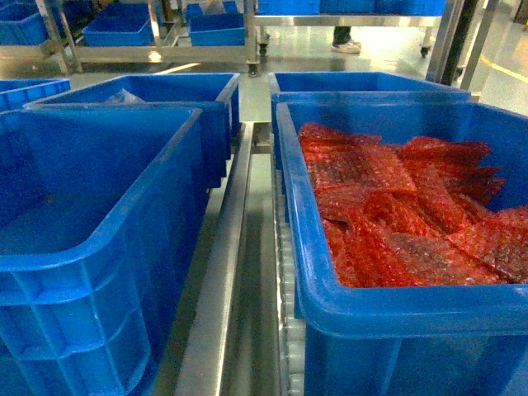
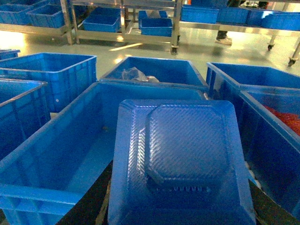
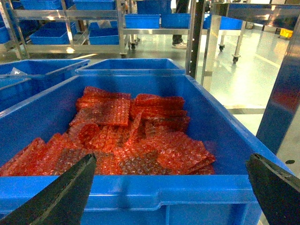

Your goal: Pick blue part to blue bin on bottom shelf

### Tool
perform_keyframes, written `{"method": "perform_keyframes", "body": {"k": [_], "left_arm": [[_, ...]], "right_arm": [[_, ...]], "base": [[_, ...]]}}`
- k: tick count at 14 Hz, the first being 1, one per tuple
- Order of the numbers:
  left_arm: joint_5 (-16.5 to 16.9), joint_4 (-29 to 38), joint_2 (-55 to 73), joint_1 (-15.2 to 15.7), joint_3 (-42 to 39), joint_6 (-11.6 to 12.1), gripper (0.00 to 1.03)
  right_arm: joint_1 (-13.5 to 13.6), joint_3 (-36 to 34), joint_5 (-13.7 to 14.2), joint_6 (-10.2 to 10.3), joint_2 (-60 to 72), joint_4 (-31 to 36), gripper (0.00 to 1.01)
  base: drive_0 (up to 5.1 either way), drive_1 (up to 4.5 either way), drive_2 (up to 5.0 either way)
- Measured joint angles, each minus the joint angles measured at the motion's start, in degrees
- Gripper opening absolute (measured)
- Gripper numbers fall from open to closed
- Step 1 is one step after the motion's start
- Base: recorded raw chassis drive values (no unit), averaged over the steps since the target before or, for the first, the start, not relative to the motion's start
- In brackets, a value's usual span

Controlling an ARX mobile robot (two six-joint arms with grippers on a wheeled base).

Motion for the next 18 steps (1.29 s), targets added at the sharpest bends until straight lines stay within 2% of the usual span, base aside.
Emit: {"method": "perform_keyframes", "body": {"k": [11,12,13,14,16,17,18], "left_arm": [[0.0,0.0,0.0,0.0,0.0,0.0,0.43],[-3.17,4.15,-0.02,-1.01,-0.83,1.38,0.43],[-4.96,5.9,0.07,-1.64,-0.83,3.1,0.43],[-2.23,11.04,3.13,0.59,-0.68,4.44,0.43],[5.33,25.59,20.31,8.55,1.77,4.92,0.43],[8.48,32.2,29.75,11.1,3.63,4.57,0.43],[12.04,34.07,39.17,13.46,7.48,2.51,0.43]], "right_arm": [[0.0,0.0,0.0,0.0,0.0,0.0,0.98],[0.0,0.0,0.0,0.0,0.0,0.02,0.98],[0.0,0.0,0.0,0.0,0.0,0.0,0.98],[0.0,0.0,-0.02,0.0,0.0,0.07,0.98],[0.0,0.0,0.0,0.0,0.0,0.0,0.98],[0.0,0.0,-0.02,0.0,0.0,0.04,0.98],[0.0,0.0,0.0,0.0,0.0,0.02,0.98]], "base": [[0.0,0.0,0.0],[0.0,0.0,0.0],[0.0,0.0,0.0],[0.0,0.0,0.0],[0.0,0.0,0.0],[0.0,0.0,0.0],[0.0,0.0,0.0]]}}
